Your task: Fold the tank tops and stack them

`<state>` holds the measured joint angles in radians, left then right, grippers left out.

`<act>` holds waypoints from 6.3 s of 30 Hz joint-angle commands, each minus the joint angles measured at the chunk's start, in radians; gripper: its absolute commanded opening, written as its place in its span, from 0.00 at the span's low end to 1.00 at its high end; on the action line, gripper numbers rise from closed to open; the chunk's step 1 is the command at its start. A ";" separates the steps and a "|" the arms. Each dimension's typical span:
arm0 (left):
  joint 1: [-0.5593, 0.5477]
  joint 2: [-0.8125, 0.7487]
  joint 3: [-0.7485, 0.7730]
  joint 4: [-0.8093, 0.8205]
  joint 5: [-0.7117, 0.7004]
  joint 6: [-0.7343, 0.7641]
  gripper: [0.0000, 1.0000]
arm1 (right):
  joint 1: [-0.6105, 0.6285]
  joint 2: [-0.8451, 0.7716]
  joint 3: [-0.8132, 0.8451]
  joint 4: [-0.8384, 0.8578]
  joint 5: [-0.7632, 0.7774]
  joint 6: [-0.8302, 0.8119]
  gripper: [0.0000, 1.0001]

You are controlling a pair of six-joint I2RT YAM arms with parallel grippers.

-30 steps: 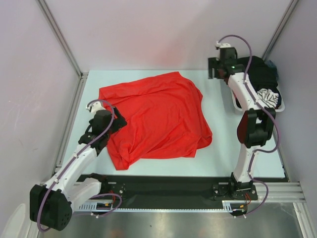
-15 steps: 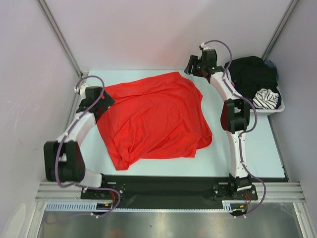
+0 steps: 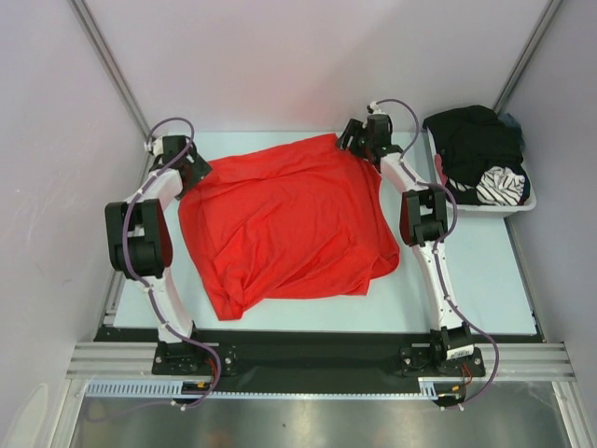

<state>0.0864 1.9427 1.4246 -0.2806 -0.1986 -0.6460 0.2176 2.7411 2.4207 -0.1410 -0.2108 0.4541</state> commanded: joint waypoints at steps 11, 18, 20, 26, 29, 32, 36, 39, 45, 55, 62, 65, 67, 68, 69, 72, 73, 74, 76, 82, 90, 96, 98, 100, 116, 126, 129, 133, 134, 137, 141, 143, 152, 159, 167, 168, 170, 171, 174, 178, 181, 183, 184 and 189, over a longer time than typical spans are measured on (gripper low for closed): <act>0.009 -0.013 0.010 -0.016 0.037 0.032 0.91 | 0.048 -0.104 -0.036 -0.320 0.402 -0.196 0.40; -0.040 -0.073 -0.047 -0.003 0.034 0.045 0.90 | 0.054 -0.539 -0.811 -0.168 0.421 -0.186 0.00; -0.062 -0.080 -0.055 -0.003 0.030 0.052 0.90 | 0.065 -0.625 -1.037 -0.088 0.387 -0.149 0.00; -0.152 -0.114 -0.099 -0.003 0.034 0.065 0.90 | 0.104 -0.840 -1.313 -0.057 0.383 -0.097 0.00; -0.192 -0.145 -0.170 0.011 0.042 0.077 0.89 | 0.103 -0.937 -1.422 -0.040 0.384 -0.089 0.02; -0.211 -0.172 -0.213 0.006 0.027 0.086 0.89 | 0.101 -1.021 -1.471 -0.060 0.409 -0.095 0.03; -0.211 -0.241 -0.372 0.053 0.001 0.052 0.83 | 0.100 -1.071 -1.493 -0.083 0.424 -0.078 0.03; -0.212 -0.255 -0.431 0.063 0.037 0.055 0.80 | 0.097 -1.068 -1.486 -0.098 0.410 -0.077 0.02; -0.211 -0.212 -0.421 0.046 0.034 0.068 0.81 | 0.095 -1.083 -1.497 -0.077 0.383 -0.065 0.02; -0.235 -0.445 -0.630 0.083 0.142 -0.067 0.00 | 0.057 -1.192 -1.537 -0.144 0.409 -0.037 0.00; -0.257 -0.784 -0.869 0.017 0.110 -0.164 0.00 | -0.020 -1.295 -1.632 -0.124 0.404 -0.031 0.22; -0.258 -0.876 -0.920 -0.002 0.091 -0.179 0.00 | -0.027 -1.284 -1.625 -0.120 0.401 -0.025 0.33; -0.258 -0.929 -0.937 -0.005 0.079 -0.179 0.02 | -0.035 -1.284 -1.620 -0.108 0.393 -0.011 0.42; -0.258 -0.936 -0.943 -0.006 0.073 -0.178 0.08 | -0.040 -1.279 -1.615 -0.098 0.390 -0.006 0.47; -0.260 -0.941 -0.944 -0.005 0.052 -0.167 0.36 | -0.043 -1.272 -1.596 -0.094 0.386 -0.005 0.50; -0.254 -0.927 -0.920 0.006 -0.016 -0.166 0.98 | -0.052 -1.227 -1.542 -0.068 0.366 0.001 0.50; -0.249 -0.915 -0.902 0.011 -0.030 -0.156 1.00 | -0.057 -1.213 -1.517 -0.069 0.360 0.001 0.49; -0.243 -0.883 -0.848 0.012 -0.044 -0.144 1.00 | -0.061 -1.194 -1.496 -0.072 0.360 0.004 0.49; -0.220 -0.838 -0.782 -0.006 -0.029 -0.127 1.00 | -0.064 -1.140 -1.431 -0.072 0.352 0.001 0.47; -0.149 -0.601 -0.499 -0.001 0.160 -0.064 0.99 | -0.070 -1.003 -1.298 -0.082 0.378 0.017 0.43; -0.151 -0.289 -0.158 -0.031 0.277 0.012 0.96 | -0.078 -0.965 -1.293 -0.089 0.435 0.028 0.46; -0.171 -0.064 0.081 -0.101 0.243 0.086 0.94 | -0.084 -0.936 -1.290 -0.058 0.424 0.028 0.46; -0.174 0.022 0.179 -0.152 0.249 0.101 0.91 | -0.087 -0.923 -1.287 -0.055 0.416 0.028 0.45; -0.178 0.070 0.229 -0.179 0.255 0.117 0.90 | -0.089 -0.908 -1.275 -0.072 0.415 0.029 0.45; -0.241 0.235 0.404 -0.204 0.202 0.177 0.84 | -0.110 -0.945 -1.324 -0.005 0.398 0.023 0.24; -0.240 0.458 0.700 -0.350 0.148 0.204 0.71 | -0.084 -0.960 -1.341 0.024 0.416 0.014 0.00; -0.241 0.478 0.703 -0.338 0.145 0.203 0.69 | -0.080 -0.957 -1.348 0.034 0.412 0.014 0.00; -0.241 0.519 0.744 -0.335 0.169 0.198 0.57 | -0.073 -0.957 -1.345 0.034 0.406 0.014 0.00; -0.243 0.530 0.752 -0.333 0.175 0.198 0.54 | -0.072 -0.959 -1.347 0.035 0.404 0.012 0.00; -0.241 0.564 0.778 -0.347 0.182 0.195 0.38 | -0.072 -0.960 -1.347 0.034 0.404 0.012 0.00; -0.246 0.561 0.769 -0.332 0.180 0.195 0.24 | -0.072 -0.962 -1.350 0.035 0.401 0.012 0.00; -0.249 0.559 0.770 -0.328 0.180 0.195 0.24 | -0.072 -0.962 -1.351 0.035 0.396 0.012 0.00; -0.257 0.587 0.816 -0.350 0.162 0.198 0.43 | -0.070 -0.969 -1.358 0.038 0.386 0.011 0.00; -0.277 0.596 0.850 -0.368 0.123 0.204 0.00 | -0.073 -0.975 -1.364 0.041 0.376 0.009 0.00; -0.277 0.454 0.774 -0.338 0.110 0.236 0.00 | -0.080 -1.009 -1.351 0.027 0.381 0.009 0.00; -0.275 0.391 0.754 -0.321 0.108 0.236 0.00 | -0.078 -1.024 -1.338 0.024 0.384 0.008 0.00; -0.277 0.320 0.685 -0.298 0.107 0.238 0.00 | -0.084 -1.041 -1.319 0.000 0.386 0.001 0.00; -0.275 0.256 0.666 -0.286 0.100 0.240 0.00 | -0.086 -1.048 -1.306 -0.011 0.384 0.000 0.00; -0.277 0.167 0.631 -0.296 0.082 0.244 0.00 | -0.089 -1.075 -1.247 -0.040 0.369 -0.014 0.00; -0.277 0.110 0.634 -0.345 0.071 0.244 0.00 | -0.090 -1.097 -1.186 -0.063 0.357 -0.023 0.00; -0.274 0.072 0.626 -0.374 0.067 0.246 0.00 | -0.090 -1.113 -1.154 -0.069 0.350 -0.032 0.00; -0.272 0.046 0.623 -0.396 0.050 0.247 0.00 | -0.098 -1.132 -1.131 -0.071 0.332 -0.037 0.00; -0.269 0.036 0.622 -0.402 0.050 0.247 0.00 | -0.101 -1.138 -1.123 -0.071 0.326 -0.038 0.00; -0.223 -0.052 0.597 -0.434 0.132 0.215 0.00 | -0.112 -1.189 -1.051 -0.081 0.291 -0.046 0.00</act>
<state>-0.1692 1.9884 2.0377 -0.6804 -0.1051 -0.4259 0.1150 1.6218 1.2934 -0.2237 0.1078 0.4305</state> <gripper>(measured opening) 0.005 0.029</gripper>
